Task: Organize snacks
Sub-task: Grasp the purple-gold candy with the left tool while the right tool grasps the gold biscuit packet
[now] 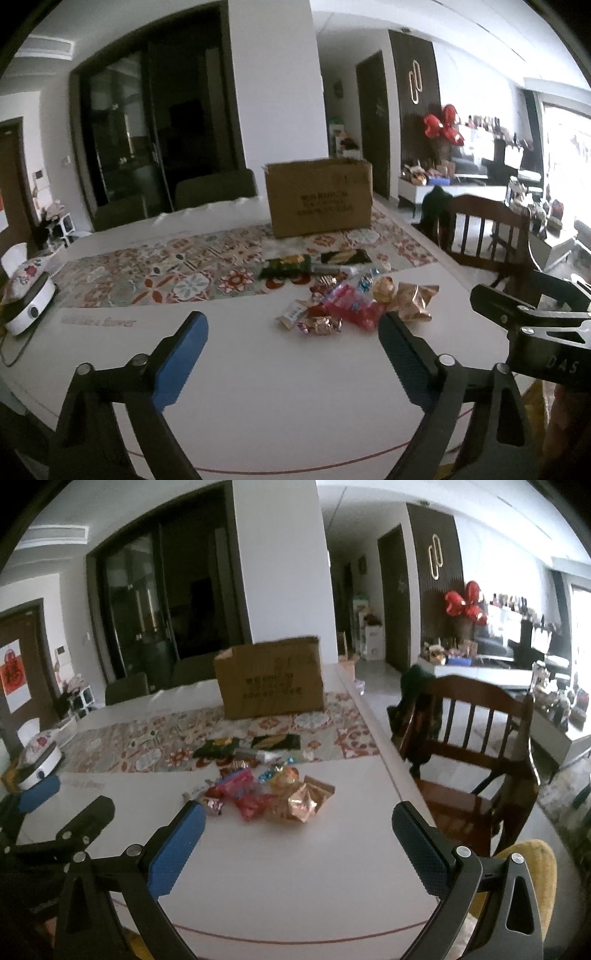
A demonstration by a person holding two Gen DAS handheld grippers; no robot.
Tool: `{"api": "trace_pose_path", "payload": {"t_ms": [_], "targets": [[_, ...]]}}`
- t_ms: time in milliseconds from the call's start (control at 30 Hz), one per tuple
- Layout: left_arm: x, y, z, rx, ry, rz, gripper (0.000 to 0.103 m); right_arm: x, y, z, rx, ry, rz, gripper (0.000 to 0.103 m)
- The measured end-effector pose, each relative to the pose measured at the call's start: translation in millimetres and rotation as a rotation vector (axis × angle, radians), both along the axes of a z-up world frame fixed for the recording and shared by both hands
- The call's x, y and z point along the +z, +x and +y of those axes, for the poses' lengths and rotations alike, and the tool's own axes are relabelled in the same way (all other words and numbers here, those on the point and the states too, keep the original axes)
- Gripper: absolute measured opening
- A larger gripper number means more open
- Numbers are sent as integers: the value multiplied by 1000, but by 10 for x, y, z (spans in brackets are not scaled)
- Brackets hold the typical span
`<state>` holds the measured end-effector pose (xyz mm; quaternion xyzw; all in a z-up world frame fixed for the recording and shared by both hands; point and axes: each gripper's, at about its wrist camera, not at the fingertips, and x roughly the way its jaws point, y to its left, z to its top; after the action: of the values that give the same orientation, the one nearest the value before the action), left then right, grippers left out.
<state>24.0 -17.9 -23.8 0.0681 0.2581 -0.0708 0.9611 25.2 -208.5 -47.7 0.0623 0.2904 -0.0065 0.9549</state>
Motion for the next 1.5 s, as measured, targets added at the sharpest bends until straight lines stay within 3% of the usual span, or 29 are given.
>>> {"api": "trace_pose_path", "payload": {"t_ms": [333, 933, 1500], "targets": [[-336, 500, -56, -37, -7, 132, 71, -265, 433, 19, 9, 5, 103, 102], [-852, 1208, -95, -37, -71, 316, 59, -777, 1093, -11, 19, 99, 270, 85], [-1042, 1434, -68, -26, -173, 413, 48, -943, 1329, -68, 8, 147, 316, 77]]}}
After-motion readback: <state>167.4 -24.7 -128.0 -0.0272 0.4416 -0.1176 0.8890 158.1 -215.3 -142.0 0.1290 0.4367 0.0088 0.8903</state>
